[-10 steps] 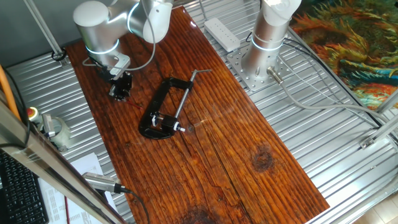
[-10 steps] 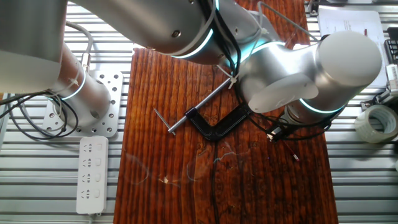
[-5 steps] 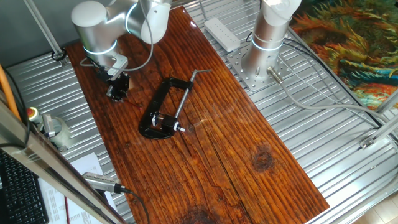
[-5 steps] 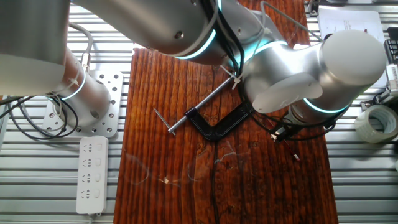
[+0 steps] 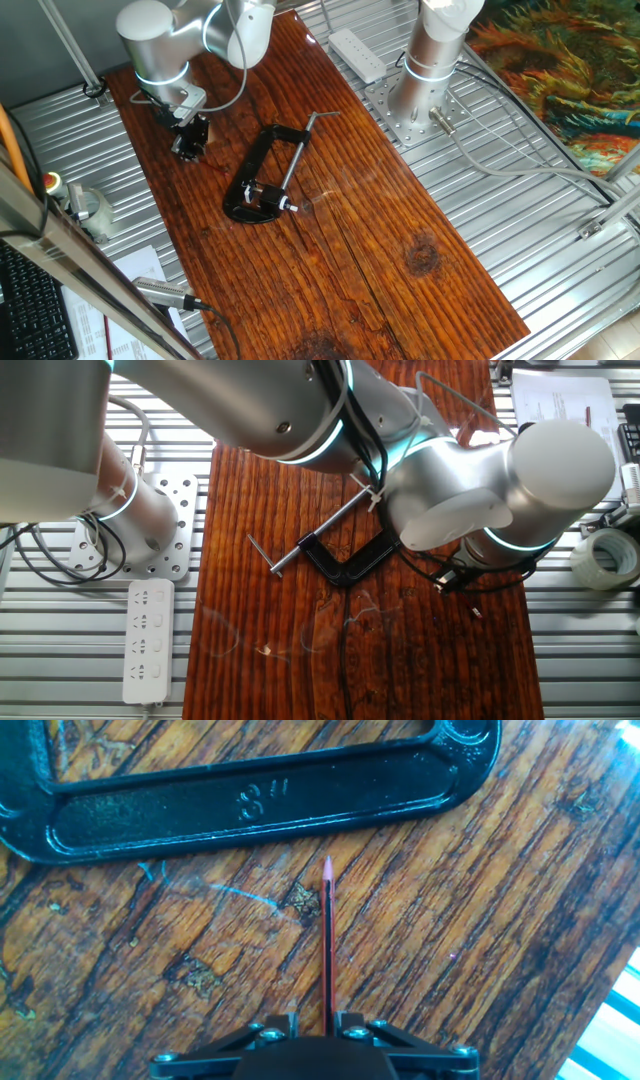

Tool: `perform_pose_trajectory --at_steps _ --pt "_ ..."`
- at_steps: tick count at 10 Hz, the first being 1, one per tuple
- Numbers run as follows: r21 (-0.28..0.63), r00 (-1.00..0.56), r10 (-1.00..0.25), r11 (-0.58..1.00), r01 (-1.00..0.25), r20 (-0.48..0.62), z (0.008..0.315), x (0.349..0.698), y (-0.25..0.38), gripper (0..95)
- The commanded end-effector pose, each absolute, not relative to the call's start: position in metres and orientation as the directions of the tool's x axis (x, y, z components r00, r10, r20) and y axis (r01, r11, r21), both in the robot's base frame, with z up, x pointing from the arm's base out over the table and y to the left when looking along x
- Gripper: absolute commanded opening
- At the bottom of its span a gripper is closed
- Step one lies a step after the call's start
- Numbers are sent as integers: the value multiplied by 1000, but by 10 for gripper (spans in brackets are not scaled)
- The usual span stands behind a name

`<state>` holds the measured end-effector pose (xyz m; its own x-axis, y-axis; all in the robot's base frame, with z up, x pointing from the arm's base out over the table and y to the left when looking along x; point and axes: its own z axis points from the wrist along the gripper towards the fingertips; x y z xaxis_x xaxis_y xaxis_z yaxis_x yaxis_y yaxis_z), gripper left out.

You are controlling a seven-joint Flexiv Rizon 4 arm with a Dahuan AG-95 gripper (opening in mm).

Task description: Insert the pencil into the pencil sharpener

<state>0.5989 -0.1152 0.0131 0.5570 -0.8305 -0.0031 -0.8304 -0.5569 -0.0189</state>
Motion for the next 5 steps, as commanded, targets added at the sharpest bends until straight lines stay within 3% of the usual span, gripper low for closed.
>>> perform_pose_trajectory --at_steps 1,5 --pt "-17 557 -830 -557 -830 -2 14 601 -115 190" --pt "-23 561 -828 -560 -828 -2 9 604 -114 190"
